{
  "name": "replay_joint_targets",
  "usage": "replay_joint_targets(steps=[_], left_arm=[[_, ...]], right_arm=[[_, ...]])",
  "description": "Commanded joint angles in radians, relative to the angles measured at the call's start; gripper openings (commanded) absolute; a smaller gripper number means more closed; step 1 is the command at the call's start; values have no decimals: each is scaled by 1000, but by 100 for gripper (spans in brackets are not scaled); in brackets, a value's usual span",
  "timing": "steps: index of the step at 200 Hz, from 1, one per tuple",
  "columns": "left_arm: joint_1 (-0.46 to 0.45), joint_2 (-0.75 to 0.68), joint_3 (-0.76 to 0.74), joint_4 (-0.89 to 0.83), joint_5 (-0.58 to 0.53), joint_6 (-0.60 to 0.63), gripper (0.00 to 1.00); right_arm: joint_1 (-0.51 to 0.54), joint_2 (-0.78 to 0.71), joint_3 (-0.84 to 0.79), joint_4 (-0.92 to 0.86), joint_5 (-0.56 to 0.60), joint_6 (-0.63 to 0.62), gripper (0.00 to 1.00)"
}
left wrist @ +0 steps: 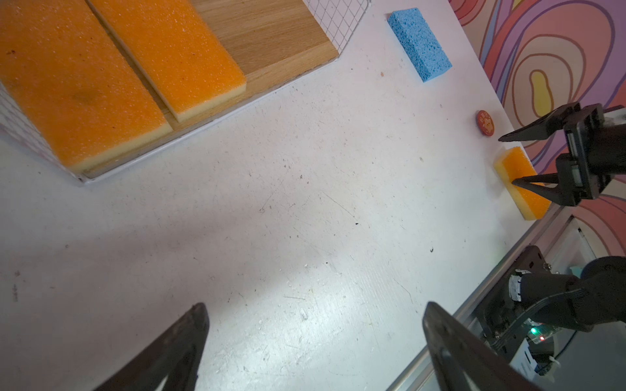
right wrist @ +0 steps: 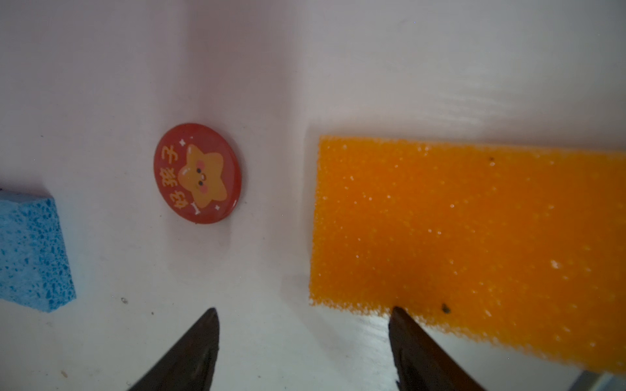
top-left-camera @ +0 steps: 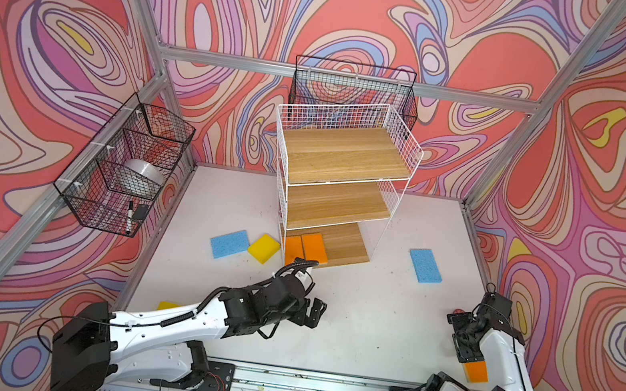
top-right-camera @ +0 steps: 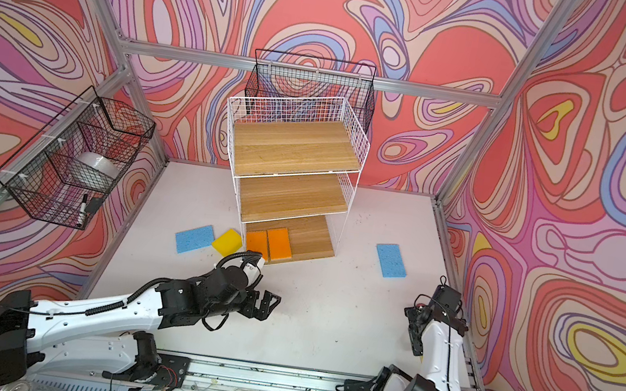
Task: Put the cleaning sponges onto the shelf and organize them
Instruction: 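Withdraw the right gripper and move it to the orange sponge near the red badge, then lower the right gripper and pinch the edge of the third cream-and-orange sponge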
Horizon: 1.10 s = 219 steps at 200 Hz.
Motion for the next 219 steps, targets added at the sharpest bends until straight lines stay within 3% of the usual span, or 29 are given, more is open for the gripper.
replay_joint_targets(steps=[1,59,88,119,152,165,195,219], left_arm=[[7,-17,-8,-24,-9,-9,100],[8,-25,-7,-38,-18,-8,100],[9,-39,-10,-46,-24,-8,100],[10,-56,-17,-58,-32,-15,100],[9,-92,-50,-54,-48,-30,100],[10,-100,-60,-54,-52,-31,100],[19,-99,-65,-52,-46,-25,100],[33,-96,-64,-48,-36,-19,100]], right_arm=[[-8,18,-17,45,9,-1,78],[-7,53,-38,88,-13,18,65],[-8,42,-49,101,-19,19,47],[-7,29,-59,109,-41,15,44],[-7,11,-69,118,-60,9,29],[-8,4,-74,123,-60,8,17],[-8,0,-80,131,-59,7,11],[-7,-12,-86,138,-68,1,0]])
